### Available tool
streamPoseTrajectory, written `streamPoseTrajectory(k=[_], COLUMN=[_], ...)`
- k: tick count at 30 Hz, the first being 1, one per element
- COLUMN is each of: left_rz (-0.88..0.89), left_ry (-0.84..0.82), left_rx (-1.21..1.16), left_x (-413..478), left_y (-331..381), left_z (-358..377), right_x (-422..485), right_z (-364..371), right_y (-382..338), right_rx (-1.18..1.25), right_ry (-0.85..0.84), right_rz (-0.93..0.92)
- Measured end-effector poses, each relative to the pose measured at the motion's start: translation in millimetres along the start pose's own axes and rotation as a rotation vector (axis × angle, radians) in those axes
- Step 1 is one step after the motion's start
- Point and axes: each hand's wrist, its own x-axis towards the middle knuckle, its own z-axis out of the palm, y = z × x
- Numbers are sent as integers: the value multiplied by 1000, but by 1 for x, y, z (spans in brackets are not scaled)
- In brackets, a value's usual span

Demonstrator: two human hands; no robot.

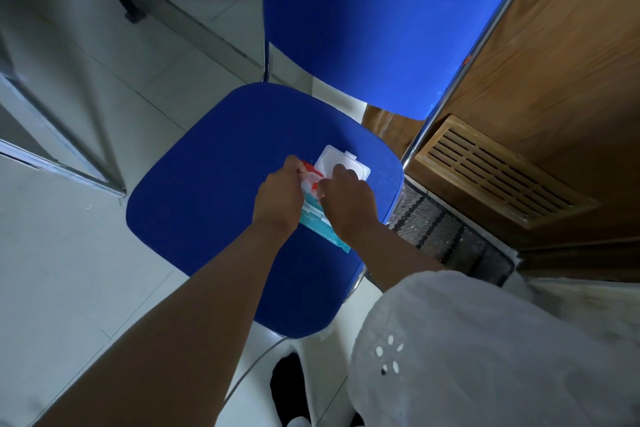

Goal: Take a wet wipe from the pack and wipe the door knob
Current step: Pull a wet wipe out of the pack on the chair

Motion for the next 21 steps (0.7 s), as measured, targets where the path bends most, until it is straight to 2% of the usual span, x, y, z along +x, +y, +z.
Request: streamPoseTrajectory(k=[6,9,15,17,21], left_rz=[47,37,63,53,16], left_ry=[-10,-19,-39,-48,-32], left_rx=[36,36,-73,-103,-85], left_x=[0,-1,-5,-6,-7], left_y=[-1,-1,2,3,1], left_z=[-1,-1,-5,-8,-10], right_x=[-2,-6,-2,-2,0], right_z=[-2,-1,6,6,4], right_y=[-6,-4,1,1,1], right_rx=[-78,-224,-327,-261,88], right_ry=[39,60,40,22,54], right_rz=[-95,-169,-289,-282,-7])
